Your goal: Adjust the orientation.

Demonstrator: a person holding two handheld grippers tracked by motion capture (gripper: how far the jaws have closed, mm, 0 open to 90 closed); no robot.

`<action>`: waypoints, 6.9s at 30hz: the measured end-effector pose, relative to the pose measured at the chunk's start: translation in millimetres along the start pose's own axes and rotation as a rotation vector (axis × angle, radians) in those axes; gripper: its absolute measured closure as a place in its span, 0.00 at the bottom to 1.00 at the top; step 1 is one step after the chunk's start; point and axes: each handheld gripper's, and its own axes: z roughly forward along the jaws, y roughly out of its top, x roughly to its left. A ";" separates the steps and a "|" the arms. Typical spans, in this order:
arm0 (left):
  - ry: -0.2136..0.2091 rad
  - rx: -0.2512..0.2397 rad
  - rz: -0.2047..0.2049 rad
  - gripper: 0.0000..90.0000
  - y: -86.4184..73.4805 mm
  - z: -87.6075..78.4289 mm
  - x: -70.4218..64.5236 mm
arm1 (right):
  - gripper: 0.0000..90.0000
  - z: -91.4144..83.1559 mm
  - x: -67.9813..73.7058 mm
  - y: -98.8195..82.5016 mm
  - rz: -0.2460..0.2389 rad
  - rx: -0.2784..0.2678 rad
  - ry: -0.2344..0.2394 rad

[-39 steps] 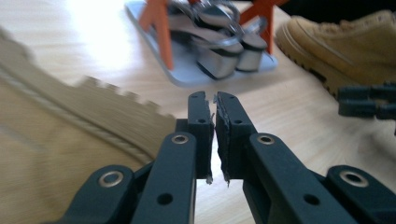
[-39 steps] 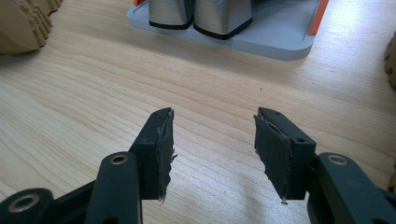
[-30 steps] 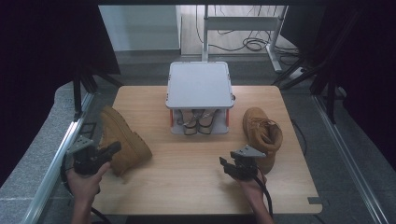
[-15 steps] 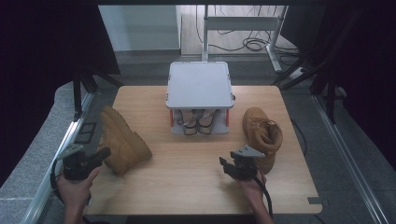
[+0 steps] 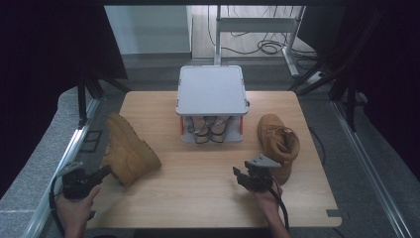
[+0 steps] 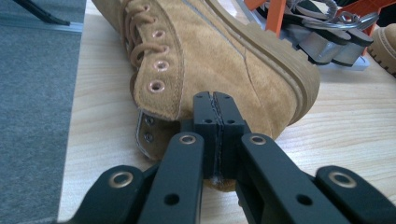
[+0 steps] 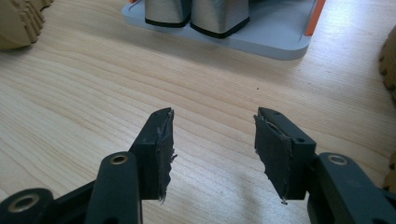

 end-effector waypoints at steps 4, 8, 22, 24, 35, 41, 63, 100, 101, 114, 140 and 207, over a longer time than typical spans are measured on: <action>0.008 0.002 0.000 1.00 -0.2 0.2 -1.2 | 0.52 0.3 -1.2 -0.5 0.016 -0.001 0.009; 0.000 0.004 -0.009 1.00 -1.9 0.0 2.0 | 0.52 1.4 0.6 -0.7 0.011 0.002 0.013; 0.009 0.030 -0.029 0.99 -11.7 0.9 7.5 | 0.52 4.6 -0.1 -2.6 0.014 0.014 0.014; 0.009 0.041 -0.033 0.99 -13.8 4.2 7.9 | 0.52 5.2 -0.7 -3.0 0.017 0.015 0.014; 0.003 0.071 -0.030 0.99 -16.6 15.9 7.1 | 0.52 5.6 -1.0 -3.5 0.024 0.013 0.020; -0.012 0.078 -0.035 1.00 -18.3 20.9 7.8 | 0.52 5.4 -2.1 -3.7 0.029 0.013 0.019; -0.033 0.020 0.007 1.00 13.7 20.4 -12.6 | 0.52 1.5 -2.9 -1.3 0.038 -0.011 0.028; -0.091 0.035 0.130 1.00 51.1 59.1 -58.9 | 0.52 0.0 -6.3 -1.7 0.039 -0.008 0.005; -0.095 0.038 0.136 1.00 54.2 61.1 -60.9 | 0.52 0.1 -6.4 -1.7 0.038 -0.007 0.004; -0.161 0.027 0.179 1.00 98.6 94.3 -94.9 | 0.52 1.3 -9.1 -3.0 0.044 -0.003 -0.002; -0.196 0.051 0.297 1.00 58.8 95.6 -145.0 | 0.52 4.6 -7.6 -5.6 0.036 0.011 -0.007; -0.102 0.057 0.230 1.00 25.1 122.8 -105.5 | 0.52 5.6 -9.3 -8.6 0.033 0.019 -0.017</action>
